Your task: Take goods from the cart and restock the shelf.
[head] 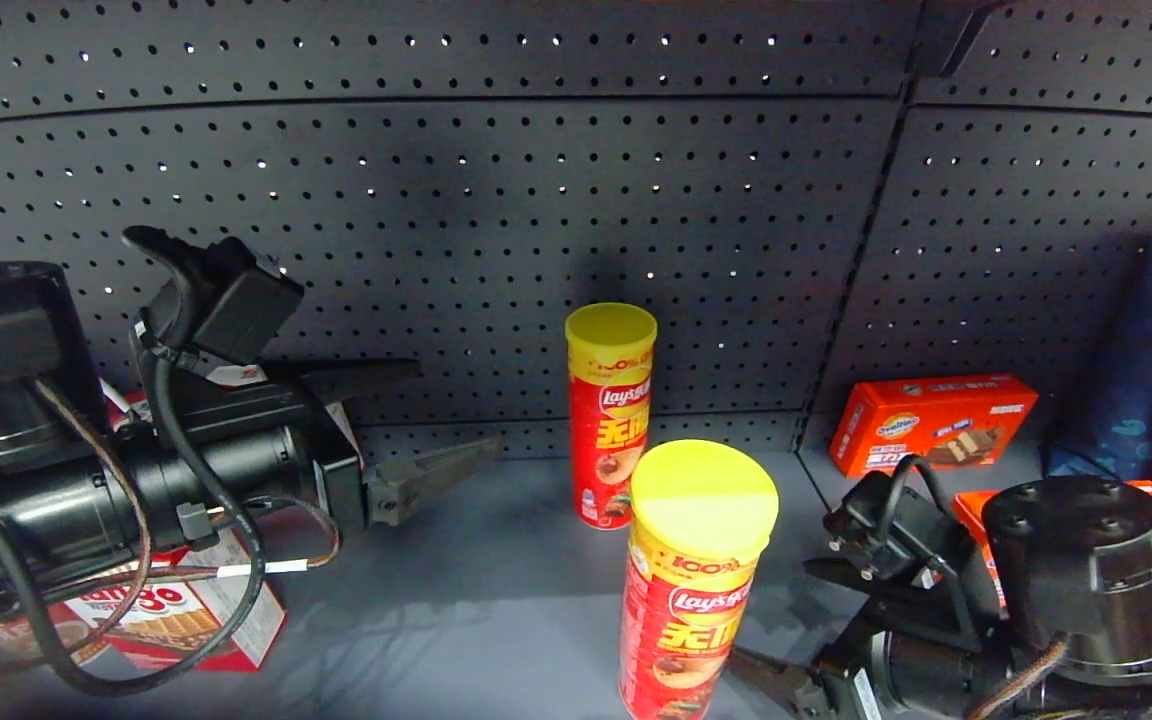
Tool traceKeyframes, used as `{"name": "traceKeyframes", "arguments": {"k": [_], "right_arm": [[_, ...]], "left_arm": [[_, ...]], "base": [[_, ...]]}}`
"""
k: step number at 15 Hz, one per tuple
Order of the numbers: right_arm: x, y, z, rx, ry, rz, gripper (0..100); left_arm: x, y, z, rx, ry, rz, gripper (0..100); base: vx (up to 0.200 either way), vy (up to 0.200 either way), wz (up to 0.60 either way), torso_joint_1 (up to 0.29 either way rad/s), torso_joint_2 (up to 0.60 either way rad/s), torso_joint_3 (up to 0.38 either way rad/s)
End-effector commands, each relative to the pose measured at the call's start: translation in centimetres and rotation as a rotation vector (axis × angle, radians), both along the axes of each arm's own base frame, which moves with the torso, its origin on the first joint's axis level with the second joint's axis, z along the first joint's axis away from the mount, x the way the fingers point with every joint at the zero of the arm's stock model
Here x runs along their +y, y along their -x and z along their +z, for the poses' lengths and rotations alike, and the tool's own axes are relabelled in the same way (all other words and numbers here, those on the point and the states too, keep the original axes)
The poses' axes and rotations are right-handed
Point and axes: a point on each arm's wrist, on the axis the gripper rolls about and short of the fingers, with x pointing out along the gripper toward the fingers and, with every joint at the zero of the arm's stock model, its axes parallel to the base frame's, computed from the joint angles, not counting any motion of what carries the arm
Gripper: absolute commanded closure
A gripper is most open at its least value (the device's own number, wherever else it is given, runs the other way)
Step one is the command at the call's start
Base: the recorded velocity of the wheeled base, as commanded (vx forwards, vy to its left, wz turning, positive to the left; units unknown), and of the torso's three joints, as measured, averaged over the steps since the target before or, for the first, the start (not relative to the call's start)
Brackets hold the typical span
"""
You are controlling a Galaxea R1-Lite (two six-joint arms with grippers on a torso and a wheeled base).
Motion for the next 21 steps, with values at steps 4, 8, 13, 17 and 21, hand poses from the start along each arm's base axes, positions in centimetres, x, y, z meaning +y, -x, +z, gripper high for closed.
{"name": "traceKeyframes", "arguments": {"k": [4, 8, 13, 17, 21], "right_arm": [[1.1, -0.9, -0.4, 0.01, 0.012, 0.007, 0], [1.6, -1.0, -0.5, 0.014, 0.015, 0.019, 0], [1.9, -0.8, -0.7, 0.019, 0.021, 0.033, 0], [2.3, -1.0, -0.9, 0.025, 0.026, 0.039, 0], [3.0, -1.4, -1.1, 0.012, 0.018, 0.047, 0]], "left_arm": [[0.0, -0.1, -0.1, 0.005, -0.001, 0.002, 0], [0.3, -0.2, -0.2, 0.006, -0.002, 0.017, 0], [0.6, -0.3, -0.2, 0.006, -0.005, 0.032, 0], [0.6, -0.3, -0.2, 0.006, -0.005, 0.032, 0], [0.7, -0.4, -0.3, 0.009, -0.006, 0.037, 0]], "base": [[0.0, 0.0, 0.0, 0.0, 0.0, 0.0], [0.0, 0.0, 0.0, 0.0, 0.0, 0.0], [0.0, 0.0, 0.0, 0.0, 0.0, 0.0], [0.0, 0.0, 0.0, 0.0, 0.0, 0.0], [0.0, 0.0, 0.0, 0.0, 0.0, 0.0]]}}
